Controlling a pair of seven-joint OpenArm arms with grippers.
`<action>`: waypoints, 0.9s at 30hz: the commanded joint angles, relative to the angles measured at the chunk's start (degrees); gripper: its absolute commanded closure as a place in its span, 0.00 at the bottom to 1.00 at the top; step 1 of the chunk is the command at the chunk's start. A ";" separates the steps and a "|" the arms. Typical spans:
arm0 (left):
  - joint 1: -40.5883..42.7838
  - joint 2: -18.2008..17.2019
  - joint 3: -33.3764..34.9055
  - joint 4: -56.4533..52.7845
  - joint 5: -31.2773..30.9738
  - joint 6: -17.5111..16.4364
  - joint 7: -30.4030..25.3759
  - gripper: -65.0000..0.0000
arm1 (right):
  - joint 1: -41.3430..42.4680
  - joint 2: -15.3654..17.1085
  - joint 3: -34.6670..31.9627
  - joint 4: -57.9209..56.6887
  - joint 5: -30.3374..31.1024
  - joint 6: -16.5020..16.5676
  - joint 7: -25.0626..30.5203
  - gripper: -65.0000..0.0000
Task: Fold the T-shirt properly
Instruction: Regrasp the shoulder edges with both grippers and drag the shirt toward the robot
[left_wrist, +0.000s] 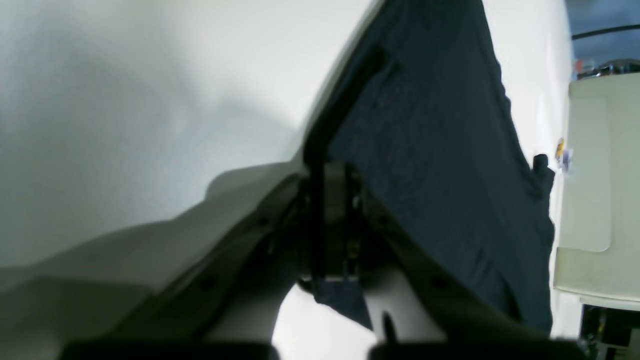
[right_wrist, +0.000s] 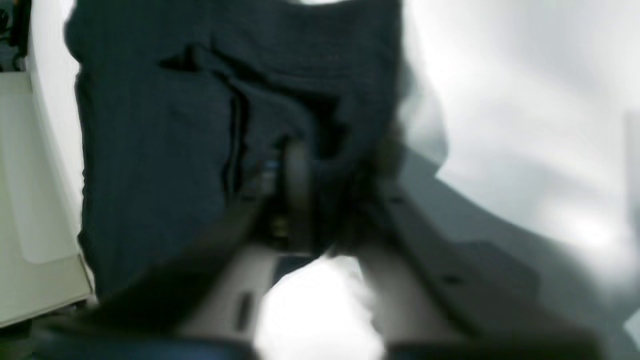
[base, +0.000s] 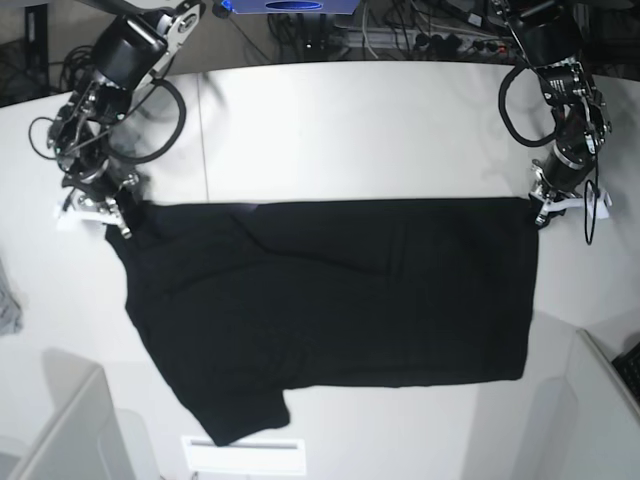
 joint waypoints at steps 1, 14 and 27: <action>0.23 -0.44 -0.05 0.23 1.91 0.89 1.37 1.00 | 0.30 0.27 0.01 0.24 -1.14 -0.84 -1.26 1.00; 4.80 -1.32 -0.57 10.60 4.81 0.89 6.47 1.00 | -5.42 0.19 0.27 7.88 -0.71 -1.19 -5.31 1.00; 13.06 -3.96 -0.66 19.75 4.72 0.89 10.95 1.00 | -15.70 -0.17 0.36 22.21 -0.71 -1.28 -9.70 1.00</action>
